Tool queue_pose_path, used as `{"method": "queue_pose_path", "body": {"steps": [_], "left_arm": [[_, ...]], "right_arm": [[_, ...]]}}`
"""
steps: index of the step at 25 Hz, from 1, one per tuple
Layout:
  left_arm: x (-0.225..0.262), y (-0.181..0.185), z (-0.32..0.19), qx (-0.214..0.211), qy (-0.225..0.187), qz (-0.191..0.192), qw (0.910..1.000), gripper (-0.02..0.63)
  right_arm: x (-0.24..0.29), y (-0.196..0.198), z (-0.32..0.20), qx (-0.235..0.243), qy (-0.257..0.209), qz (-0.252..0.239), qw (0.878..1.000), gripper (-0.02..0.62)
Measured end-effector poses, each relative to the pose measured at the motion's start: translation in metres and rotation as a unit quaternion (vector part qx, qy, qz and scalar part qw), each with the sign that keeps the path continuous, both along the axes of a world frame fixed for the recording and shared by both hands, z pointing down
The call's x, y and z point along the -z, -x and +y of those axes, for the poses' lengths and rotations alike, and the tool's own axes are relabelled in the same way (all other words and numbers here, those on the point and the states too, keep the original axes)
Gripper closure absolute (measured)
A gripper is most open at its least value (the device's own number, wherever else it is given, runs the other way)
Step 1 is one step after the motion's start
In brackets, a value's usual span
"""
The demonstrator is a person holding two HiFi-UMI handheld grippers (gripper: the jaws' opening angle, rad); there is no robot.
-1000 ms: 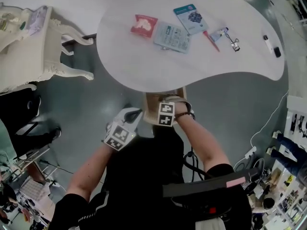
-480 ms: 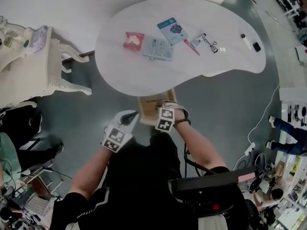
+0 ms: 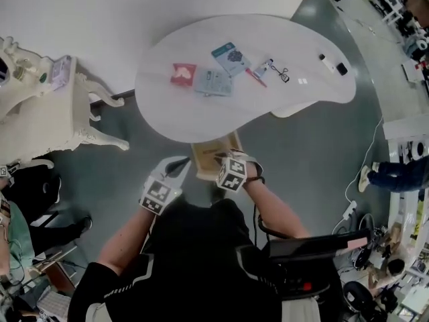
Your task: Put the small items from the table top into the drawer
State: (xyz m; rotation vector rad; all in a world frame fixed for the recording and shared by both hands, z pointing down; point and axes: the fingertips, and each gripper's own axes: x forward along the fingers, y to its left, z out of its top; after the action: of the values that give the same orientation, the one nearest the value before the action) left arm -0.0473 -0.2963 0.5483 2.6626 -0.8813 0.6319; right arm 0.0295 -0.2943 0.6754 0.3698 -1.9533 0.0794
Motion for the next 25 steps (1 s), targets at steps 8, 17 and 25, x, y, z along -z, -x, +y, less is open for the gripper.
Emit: {"method": "queue_pose_path", "body": {"steps": [8, 17, 25], "left_arm": [[0.042, 0.01, -0.015, 0.025, -0.046, 0.028, 0.9982, 0.606], [0.109, 0.011, -0.035, 0.056, -0.1, 0.081, 0.9901, 0.606], [0.182, 0.01, -0.054, 0.057, -0.135, 0.148, 0.9781, 0.606]], "right_arm": [[0.072, -0.002, -0.02, -0.094, -0.052, -0.088, 0.99, 0.581], [0.203, -0.008, -0.051, -0.223, -0.132, -0.269, 0.928, 0.592], [0.299, -0.017, -0.06, -0.269, -0.199, -0.386, 0.86, 0.594]]}}
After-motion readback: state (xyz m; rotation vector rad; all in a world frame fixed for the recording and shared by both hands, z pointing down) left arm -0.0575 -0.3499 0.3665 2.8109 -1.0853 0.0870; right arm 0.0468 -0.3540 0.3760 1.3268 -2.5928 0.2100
